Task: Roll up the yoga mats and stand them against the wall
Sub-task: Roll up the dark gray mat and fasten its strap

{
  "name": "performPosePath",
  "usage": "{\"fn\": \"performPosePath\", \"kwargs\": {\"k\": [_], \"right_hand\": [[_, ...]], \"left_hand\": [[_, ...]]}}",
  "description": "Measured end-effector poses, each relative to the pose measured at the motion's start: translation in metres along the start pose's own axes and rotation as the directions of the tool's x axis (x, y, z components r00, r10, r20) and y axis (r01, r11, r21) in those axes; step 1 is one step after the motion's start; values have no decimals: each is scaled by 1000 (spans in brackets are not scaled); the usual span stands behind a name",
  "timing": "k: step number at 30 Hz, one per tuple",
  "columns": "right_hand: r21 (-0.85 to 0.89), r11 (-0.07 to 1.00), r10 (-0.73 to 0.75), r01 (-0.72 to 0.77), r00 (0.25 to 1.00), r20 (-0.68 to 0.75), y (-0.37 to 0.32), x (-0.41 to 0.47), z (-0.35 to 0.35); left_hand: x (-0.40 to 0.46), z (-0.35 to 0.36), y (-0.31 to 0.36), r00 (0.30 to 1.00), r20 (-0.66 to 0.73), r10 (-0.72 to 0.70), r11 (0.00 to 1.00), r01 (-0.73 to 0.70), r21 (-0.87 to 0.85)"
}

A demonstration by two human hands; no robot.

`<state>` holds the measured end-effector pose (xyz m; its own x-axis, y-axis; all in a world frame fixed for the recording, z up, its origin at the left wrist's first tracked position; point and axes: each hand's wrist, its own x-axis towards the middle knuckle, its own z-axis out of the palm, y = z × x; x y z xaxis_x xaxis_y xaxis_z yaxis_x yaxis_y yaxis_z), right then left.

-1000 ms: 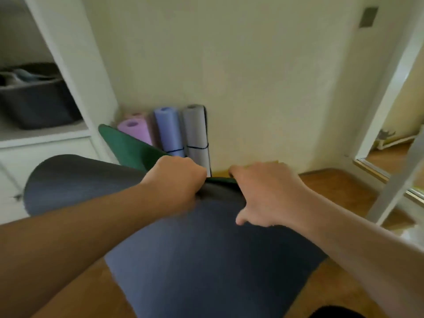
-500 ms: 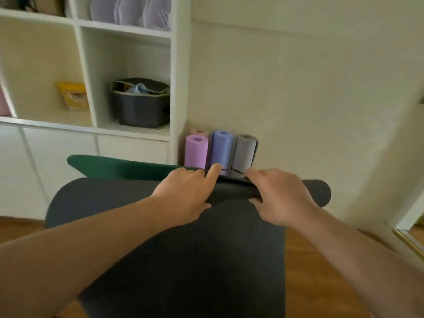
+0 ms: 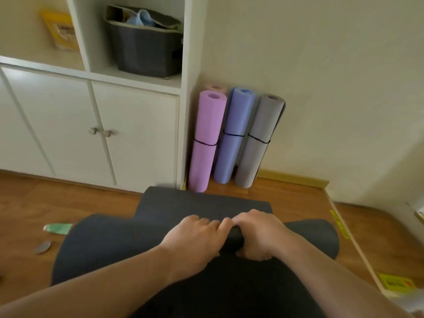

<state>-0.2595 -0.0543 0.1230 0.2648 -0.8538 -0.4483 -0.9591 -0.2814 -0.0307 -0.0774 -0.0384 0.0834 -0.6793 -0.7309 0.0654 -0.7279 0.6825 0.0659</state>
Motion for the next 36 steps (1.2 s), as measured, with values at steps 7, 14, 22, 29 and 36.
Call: {"fn": "performPosePath", "kwargs": {"k": [7, 14, 22, 29, 36], "right_hand": [[-154, 964, -252, 218, 933, -257, 4, 11, 30], [-217, 920, -390, 326, 806, -445, 22, 8, 36], [13, 971, -229, 238, 948, -221, 32, 1, 40], [204, 970, -35, 134, 903, -428, 59, -14, 10], [1, 1000, 12, -14, 862, -507, 43, -24, 3]], "left_hand": [[4, -17, -75, 713, 669, -208, 641, 616, -457], [-19, 20, -110, 536, 802, -264, 266, 839, -474], [-16, -36, -87, 731, 458, -506, 567, 682, -462], [-7, -60, -18, 967, -3, -255, 967, 255, -21], [-19, -53, -25, 988, -70, -141, 944, 155, 291]]}}
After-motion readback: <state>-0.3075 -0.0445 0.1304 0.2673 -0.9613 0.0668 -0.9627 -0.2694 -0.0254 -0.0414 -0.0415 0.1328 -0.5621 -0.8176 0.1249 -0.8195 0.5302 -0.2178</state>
